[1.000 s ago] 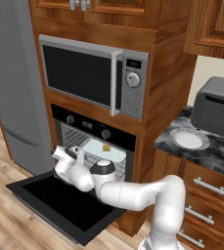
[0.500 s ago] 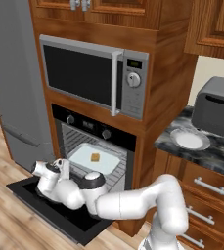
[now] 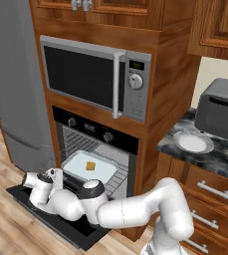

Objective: Take the baked cake out of the oven and place it on the plate for cooling. Then close the oven door.

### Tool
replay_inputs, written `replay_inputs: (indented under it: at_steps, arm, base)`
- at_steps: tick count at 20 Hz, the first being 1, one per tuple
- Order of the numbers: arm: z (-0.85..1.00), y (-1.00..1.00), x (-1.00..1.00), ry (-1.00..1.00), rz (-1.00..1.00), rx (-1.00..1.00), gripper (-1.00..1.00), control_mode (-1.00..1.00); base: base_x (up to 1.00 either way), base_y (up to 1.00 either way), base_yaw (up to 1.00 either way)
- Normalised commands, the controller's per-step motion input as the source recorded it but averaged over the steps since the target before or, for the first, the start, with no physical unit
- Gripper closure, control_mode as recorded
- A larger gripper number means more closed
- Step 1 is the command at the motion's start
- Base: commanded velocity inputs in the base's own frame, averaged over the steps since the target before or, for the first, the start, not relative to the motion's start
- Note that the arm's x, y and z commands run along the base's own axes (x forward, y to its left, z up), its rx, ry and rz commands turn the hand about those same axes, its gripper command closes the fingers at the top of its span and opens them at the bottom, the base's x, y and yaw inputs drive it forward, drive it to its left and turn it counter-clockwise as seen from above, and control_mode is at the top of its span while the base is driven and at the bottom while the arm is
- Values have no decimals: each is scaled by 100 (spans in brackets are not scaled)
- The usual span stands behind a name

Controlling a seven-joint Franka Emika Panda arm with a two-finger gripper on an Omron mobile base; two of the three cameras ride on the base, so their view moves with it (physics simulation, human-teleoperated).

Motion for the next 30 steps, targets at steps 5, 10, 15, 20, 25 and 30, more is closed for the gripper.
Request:
replay_inputs:
  at_steps: [5, 10, 15, 20, 25, 30]
  arm:
    - [24, 13, -43, -6, -1, 5, 100, -100]
    - [88, 0, -98, -11, 2, 14, 100, -100]
    - [100, 0, -100, -7, 8, 13, 100, -100]
    - [100, 0, -98, 0, 12, 10, 100, -100]
    - [100, 21, -88, 0, 6, 7, 100, -100]
    - [100, 21, -89, 0, 1, 7, -100, -100]
  base:
    - [0, 0, 0]
    - [0, 0, 0]
    - [0, 0, 0]
    - [0, 0, 0]
    - [0, 0, 0]
    - [0, 0, 0]
